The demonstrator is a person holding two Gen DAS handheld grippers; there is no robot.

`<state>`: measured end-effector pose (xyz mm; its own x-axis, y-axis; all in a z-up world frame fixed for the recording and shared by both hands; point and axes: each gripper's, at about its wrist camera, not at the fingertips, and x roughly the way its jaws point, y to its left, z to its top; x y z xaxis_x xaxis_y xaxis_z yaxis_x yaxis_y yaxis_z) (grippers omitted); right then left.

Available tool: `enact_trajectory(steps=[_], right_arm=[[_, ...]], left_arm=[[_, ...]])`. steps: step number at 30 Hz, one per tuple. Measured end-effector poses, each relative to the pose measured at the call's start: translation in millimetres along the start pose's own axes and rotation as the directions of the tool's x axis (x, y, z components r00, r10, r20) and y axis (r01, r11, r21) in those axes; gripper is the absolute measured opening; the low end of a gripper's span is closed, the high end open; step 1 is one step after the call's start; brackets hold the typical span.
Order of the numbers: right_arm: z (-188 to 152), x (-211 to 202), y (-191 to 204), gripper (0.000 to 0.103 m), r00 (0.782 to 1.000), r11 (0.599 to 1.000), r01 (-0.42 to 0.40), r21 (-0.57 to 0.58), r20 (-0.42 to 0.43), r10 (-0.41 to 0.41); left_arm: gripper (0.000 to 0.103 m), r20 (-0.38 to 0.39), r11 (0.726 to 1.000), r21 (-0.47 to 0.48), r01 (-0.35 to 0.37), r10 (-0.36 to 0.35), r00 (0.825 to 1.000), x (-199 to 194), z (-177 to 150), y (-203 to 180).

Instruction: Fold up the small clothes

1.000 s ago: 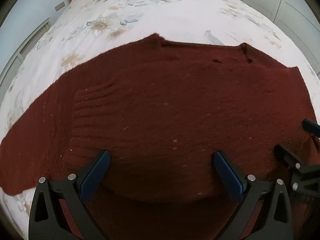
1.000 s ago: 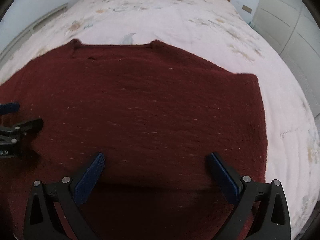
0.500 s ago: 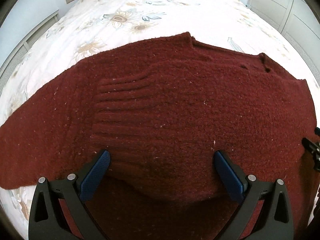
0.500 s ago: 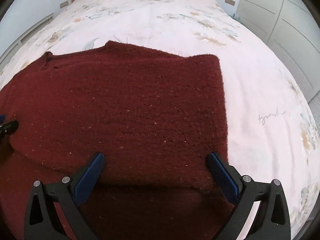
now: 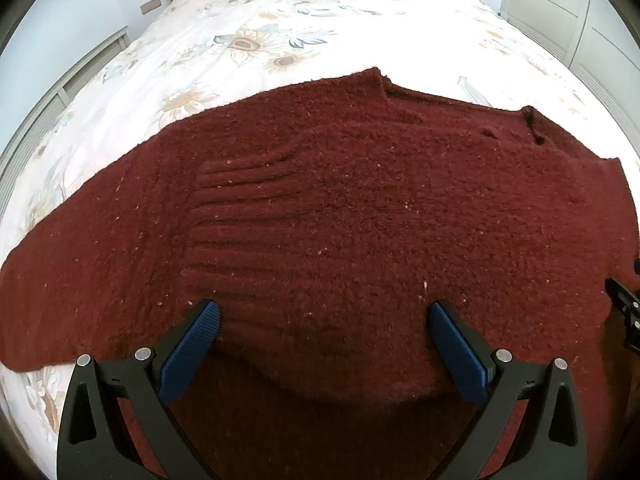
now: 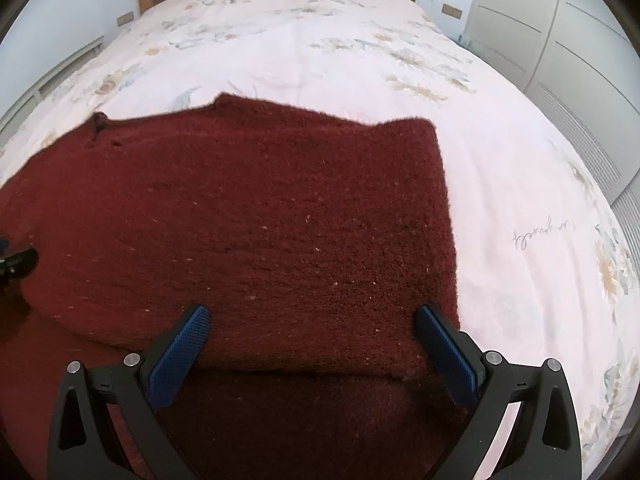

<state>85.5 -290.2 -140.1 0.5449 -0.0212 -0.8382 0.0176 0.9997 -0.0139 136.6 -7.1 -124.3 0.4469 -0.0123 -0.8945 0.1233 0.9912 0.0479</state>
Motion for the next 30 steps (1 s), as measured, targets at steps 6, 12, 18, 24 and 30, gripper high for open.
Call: enact_trajectory(steps=[6, 12, 18, 24, 30], right_arm=[[7, -39, -3, 0.103, 0.998, 1.0, 0.014, 0.013, 0.054, -0.015], [10, -84, 5, 0.103, 0.997, 0.999, 0.012, -0.039, 0.082, -0.009], [10, -116, 18, 0.103, 0.996, 0.997, 0.003, -0.072, 0.088, 0.003], [2, -134, 26, 0.103, 0.996, 0.995, 0.006, -0.101, 0.085, 0.002], [-9, -134, 37, 0.103, 0.998, 0.995, 0.006, -0.103, 0.062, 0.001]], left_arm=[[0.102, -0.015, 1.0, -0.021, 0.023, -0.023, 1.0, -21, -2, 12], [0.102, 0.056, 0.996, -0.085, -0.018, 0.023, 0.998, -62, -8, 43], [0.102, 0.094, 0.979, -0.202, 0.001, 0.019, 0.995, -101, -16, 87], [0.102, 0.088, 0.948, -0.316, -0.021, 0.051, 0.995, -126, -28, 140], [0.102, 0.038, 0.866, -0.498, -0.055, 0.084, 0.996, -137, -55, 229]])
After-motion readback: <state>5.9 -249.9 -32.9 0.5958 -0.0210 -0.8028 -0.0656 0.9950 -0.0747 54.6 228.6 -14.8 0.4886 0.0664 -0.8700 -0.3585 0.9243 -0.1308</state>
